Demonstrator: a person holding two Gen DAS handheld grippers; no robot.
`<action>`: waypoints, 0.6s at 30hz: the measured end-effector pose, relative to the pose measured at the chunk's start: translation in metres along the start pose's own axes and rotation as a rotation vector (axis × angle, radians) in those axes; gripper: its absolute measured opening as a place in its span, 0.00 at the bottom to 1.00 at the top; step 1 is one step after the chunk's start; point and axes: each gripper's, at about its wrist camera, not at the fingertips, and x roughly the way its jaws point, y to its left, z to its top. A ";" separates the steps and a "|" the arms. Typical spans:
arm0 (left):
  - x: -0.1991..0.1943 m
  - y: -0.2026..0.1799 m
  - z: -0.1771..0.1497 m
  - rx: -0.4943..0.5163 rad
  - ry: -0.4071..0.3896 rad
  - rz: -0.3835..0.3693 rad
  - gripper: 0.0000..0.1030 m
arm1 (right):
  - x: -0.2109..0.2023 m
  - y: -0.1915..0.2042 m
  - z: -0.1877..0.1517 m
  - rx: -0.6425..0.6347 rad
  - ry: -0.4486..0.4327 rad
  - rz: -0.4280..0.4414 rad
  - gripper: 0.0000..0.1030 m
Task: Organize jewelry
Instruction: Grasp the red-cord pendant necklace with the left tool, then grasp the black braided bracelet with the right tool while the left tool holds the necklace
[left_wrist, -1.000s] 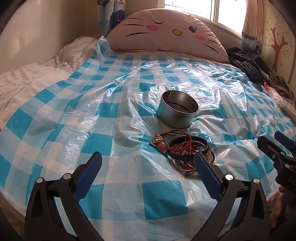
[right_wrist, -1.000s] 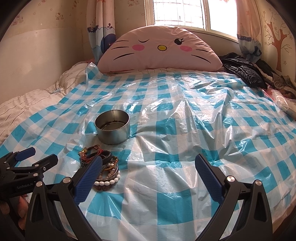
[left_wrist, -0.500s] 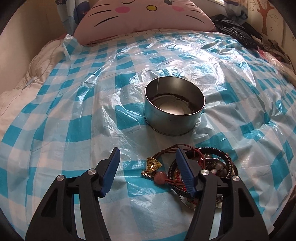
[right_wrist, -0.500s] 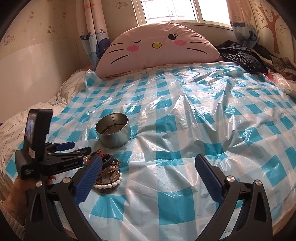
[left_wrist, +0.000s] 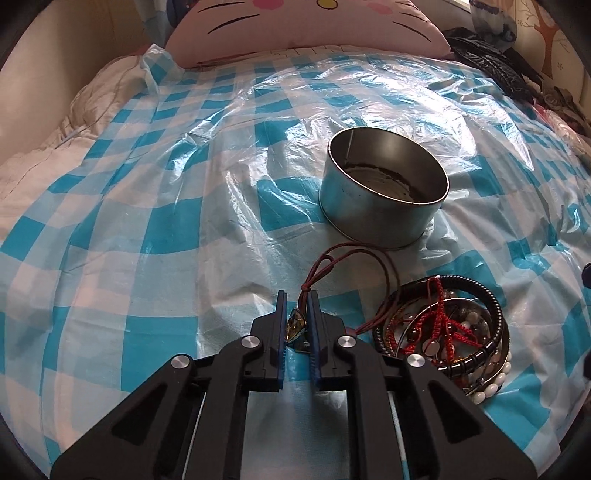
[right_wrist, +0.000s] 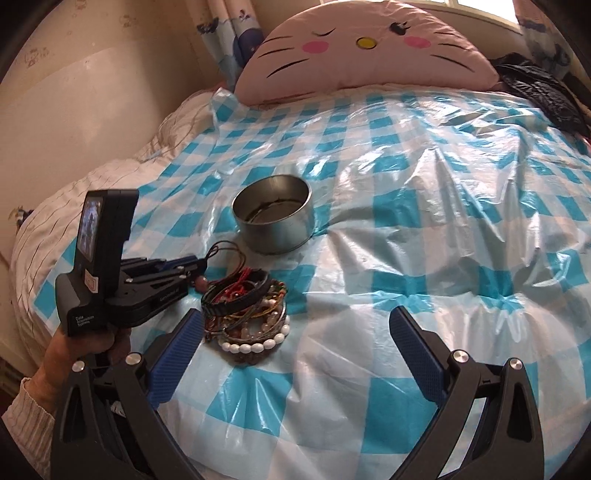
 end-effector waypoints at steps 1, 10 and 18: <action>-0.004 0.004 -0.002 -0.017 -0.008 -0.003 0.10 | 0.007 0.007 0.004 -0.046 0.011 -0.002 0.93; -0.016 0.017 -0.011 -0.093 -0.038 0.018 0.10 | 0.074 0.048 0.024 -0.209 0.142 0.091 0.93; -0.015 0.023 -0.013 -0.104 -0.039 -0.002 0.10 | 0.101 0.046 0.020 -0.222 0.208 0.094 0.71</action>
